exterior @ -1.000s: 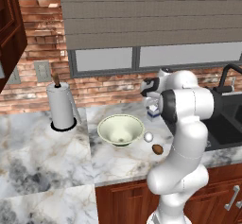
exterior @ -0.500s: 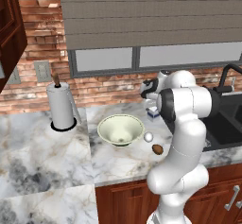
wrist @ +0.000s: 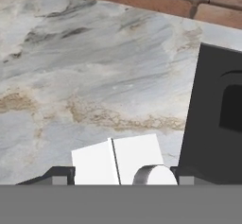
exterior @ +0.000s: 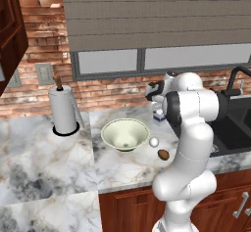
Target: Gather the eggs and milk located in the vicinity of the sink area and place them right next to the bowl.
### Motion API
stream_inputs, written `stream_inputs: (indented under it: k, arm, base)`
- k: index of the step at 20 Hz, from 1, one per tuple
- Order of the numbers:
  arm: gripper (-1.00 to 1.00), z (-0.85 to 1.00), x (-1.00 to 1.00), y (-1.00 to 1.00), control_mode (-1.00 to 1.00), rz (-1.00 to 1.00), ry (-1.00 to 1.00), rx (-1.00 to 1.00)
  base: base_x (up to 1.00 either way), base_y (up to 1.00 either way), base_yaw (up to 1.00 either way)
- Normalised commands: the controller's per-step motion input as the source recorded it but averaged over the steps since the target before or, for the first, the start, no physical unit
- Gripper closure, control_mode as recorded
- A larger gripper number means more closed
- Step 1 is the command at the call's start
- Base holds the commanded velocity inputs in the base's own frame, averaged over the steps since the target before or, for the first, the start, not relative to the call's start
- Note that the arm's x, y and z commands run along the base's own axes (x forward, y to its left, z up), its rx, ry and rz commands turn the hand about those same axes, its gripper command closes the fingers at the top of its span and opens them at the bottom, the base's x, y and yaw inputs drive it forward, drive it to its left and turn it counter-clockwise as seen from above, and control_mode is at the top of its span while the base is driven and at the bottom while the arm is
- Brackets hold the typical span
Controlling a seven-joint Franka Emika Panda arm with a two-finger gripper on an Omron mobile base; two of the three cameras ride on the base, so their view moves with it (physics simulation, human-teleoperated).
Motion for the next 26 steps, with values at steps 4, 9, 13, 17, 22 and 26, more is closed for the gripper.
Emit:
stream_inputs:
  k: [4,9,13,17,22,26]
  arm:
    - [1.0,-0.01,0.0,0.0,-1.0,0.0,0.0,0.0]
    - [1.0,-0.06,0.0,0.01,-1.0,0.0,0.0,0.0]
    - [1.0,-0.09,0.0,0.09,-1.0,0.0,0.0,0.0]
    - [1.0,-0.07,0.0,0.16,-1.0,0.0,0.0,0.0]
    - [1.0,-0.04,-0.05,0.24,-1.0,0.0,0.0,0.0]
    - [1.0,-0.05,-0.09,0.25,-1.0,0.0,0.0,0.0]
  base:
    - [0.0,0.0,0.0]
    - [0.0,0.0,0.0]
    - [0.0,0.0,0.0]
    - [0.0,0.0,0.0]
    - [0.0,0.0,0.0]
    - [0.0,0.0,0.0]
